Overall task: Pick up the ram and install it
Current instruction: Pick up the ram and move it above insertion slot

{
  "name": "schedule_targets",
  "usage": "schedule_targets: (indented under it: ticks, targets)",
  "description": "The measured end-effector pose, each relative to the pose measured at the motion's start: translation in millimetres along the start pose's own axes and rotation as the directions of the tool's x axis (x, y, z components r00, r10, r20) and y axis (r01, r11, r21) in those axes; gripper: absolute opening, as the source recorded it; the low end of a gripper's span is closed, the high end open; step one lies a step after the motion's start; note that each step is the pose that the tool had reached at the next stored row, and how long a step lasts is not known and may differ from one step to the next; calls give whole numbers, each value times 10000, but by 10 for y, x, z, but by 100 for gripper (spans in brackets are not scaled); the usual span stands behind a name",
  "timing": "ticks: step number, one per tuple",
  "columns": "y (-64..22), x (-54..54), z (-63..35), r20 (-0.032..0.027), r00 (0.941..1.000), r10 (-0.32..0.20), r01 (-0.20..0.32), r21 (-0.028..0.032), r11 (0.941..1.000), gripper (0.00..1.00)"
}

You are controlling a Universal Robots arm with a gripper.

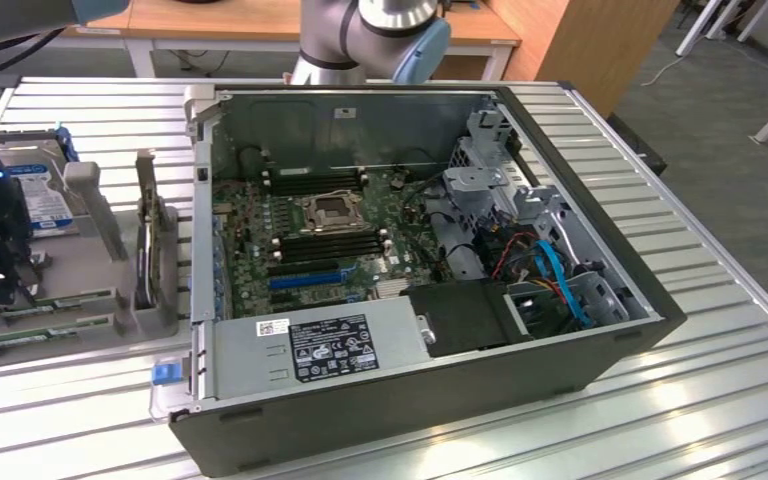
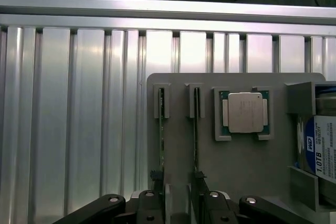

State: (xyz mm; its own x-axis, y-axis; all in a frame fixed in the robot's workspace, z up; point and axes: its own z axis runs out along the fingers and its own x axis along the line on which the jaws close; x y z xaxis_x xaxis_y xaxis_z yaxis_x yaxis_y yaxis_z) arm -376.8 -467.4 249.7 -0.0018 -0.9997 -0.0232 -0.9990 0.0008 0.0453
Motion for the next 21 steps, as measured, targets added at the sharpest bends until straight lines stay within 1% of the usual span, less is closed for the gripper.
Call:
schedule_targets:
  ticks: [5, 10, 11, 21]
  targets:
    - [-2, 11, 3, 1, 10000, -3, 3, 1, 10000, 35]
    - [-1, 62, 2, 0, 10000, -1, 1, 0, 10000, 35]
    - [0, 97, 1, 1, 10000, 0, 0, 0, 10000, 35]
    - [0, 97, 1, 0, 10000, 0, 0, 0, 10000, 35]
